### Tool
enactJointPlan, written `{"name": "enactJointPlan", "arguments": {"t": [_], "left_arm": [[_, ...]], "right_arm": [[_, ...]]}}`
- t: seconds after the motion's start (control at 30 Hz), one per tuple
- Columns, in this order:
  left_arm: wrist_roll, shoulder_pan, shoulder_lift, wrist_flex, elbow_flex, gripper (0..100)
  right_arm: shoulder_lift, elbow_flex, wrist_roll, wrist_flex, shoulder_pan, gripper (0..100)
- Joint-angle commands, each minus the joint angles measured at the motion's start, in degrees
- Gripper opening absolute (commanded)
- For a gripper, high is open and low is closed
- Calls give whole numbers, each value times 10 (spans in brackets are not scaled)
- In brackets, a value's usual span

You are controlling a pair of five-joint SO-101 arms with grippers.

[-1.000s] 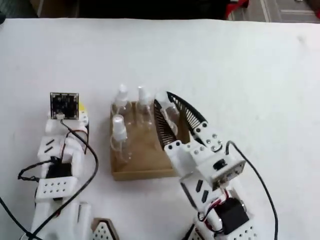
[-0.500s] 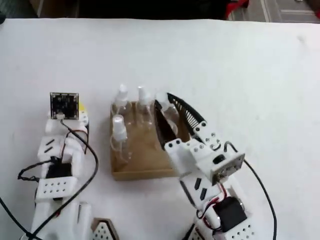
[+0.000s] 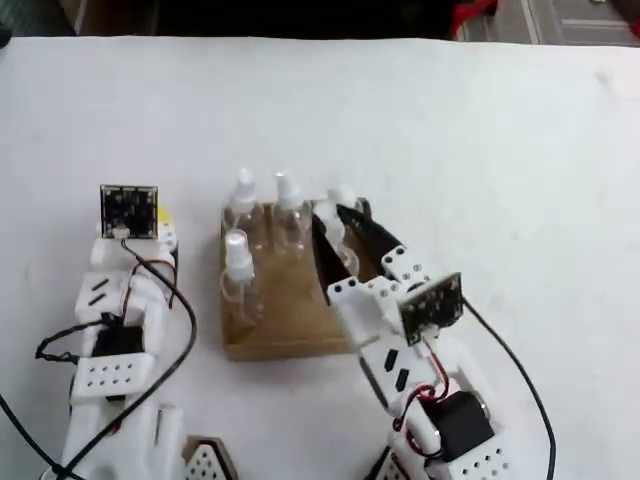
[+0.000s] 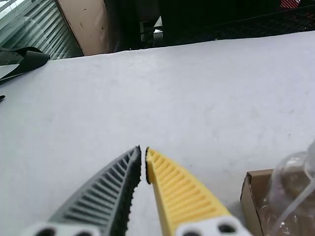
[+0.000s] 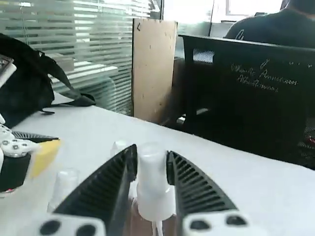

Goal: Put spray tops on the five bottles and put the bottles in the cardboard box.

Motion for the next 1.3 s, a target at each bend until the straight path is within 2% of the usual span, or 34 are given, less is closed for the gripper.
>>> {"name": "enactJointPlan", "arguments": {"t": [0.0,0.27,0.43,0.5,1.27], "left_arm": [[-4,5,-3,-16,-8,24],[-4,5,-3,-16,-8,24],[-4,5,-3,-16,-8,24],[-4,5,-3,-16,-8,24],[-4,5,-3,-16,-8,24]], "right_arm": [[-3,0,-7,37,7,17],[-3,44,-7,7,7,27],[-3,47,-7,11,7,150],[-3,48,-7,11,7,170],[-18,46,-7,21,29,170]]}}
